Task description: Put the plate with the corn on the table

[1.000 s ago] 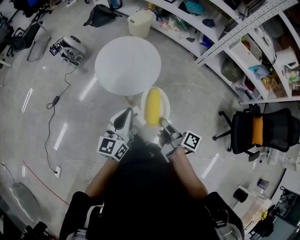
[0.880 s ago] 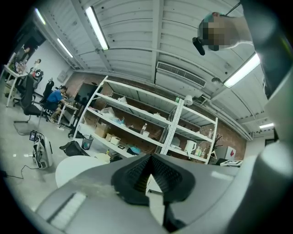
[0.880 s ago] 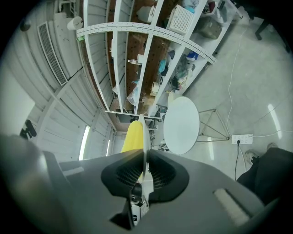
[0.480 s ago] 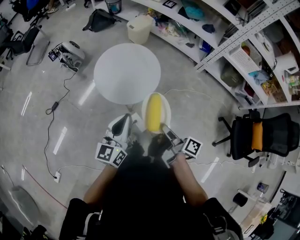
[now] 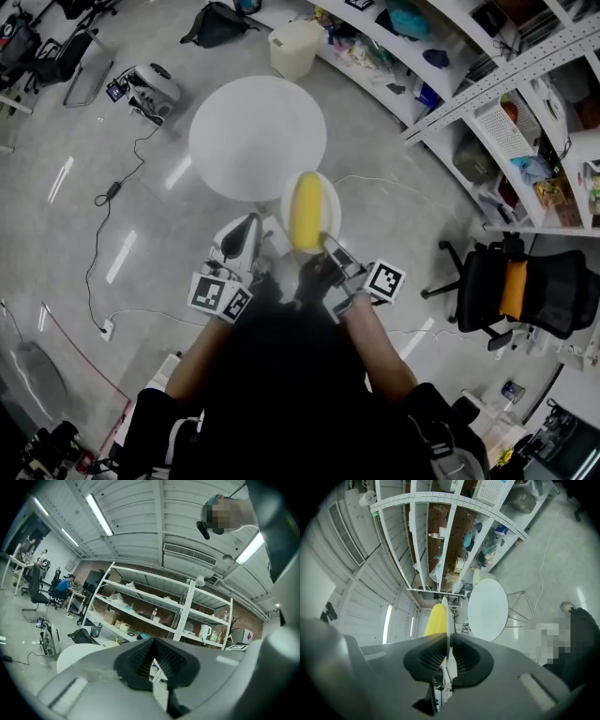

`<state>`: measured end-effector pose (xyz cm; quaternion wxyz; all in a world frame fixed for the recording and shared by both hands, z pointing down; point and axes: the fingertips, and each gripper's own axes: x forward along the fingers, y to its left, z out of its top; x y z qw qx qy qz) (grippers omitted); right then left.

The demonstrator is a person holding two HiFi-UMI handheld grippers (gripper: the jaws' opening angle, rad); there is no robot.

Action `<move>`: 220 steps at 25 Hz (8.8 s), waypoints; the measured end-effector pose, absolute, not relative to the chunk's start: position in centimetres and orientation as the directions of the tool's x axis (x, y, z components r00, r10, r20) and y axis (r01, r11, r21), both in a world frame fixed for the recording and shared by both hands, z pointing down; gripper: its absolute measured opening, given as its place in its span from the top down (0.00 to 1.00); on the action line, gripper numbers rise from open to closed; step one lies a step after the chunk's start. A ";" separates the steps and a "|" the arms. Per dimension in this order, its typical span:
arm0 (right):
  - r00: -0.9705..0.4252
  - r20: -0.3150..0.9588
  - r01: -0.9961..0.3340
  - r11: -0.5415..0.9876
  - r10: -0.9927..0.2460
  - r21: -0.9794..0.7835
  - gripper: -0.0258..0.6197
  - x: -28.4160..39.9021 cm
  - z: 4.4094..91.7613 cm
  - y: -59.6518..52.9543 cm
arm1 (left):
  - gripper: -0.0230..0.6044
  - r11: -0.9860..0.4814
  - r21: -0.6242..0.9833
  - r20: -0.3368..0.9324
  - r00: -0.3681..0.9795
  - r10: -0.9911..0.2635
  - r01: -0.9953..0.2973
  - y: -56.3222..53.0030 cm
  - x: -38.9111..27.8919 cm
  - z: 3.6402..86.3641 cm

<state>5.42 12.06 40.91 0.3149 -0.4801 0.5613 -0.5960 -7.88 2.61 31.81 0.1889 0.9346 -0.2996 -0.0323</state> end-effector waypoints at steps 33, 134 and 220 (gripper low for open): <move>-0.530 0.229 -0.175 -0.159 -0.817 -0.972 0.90 13.1 45.1 4.5 | 0.96 -0.593 0.415 0.110 0.686 -0.720 -0.690 -2.9 0.4 37.7; -0.590 0.278 -0.196 -0.199 -0.758 -0.960 0.90 14.8 69.2 -4.9 | 0.96 -0.515 0.440 0.082 0.604 -0.793 -0.736 -12.1 2.6 53.7; -0.435 0.416 -0.230 -0.348 -0.798 -0.909 0.68 15.0 70.9 -8.0 | 0.96 -0.523 0.478 0.045 0.614 -0.788 -0.706 -12.0 0.8 52.0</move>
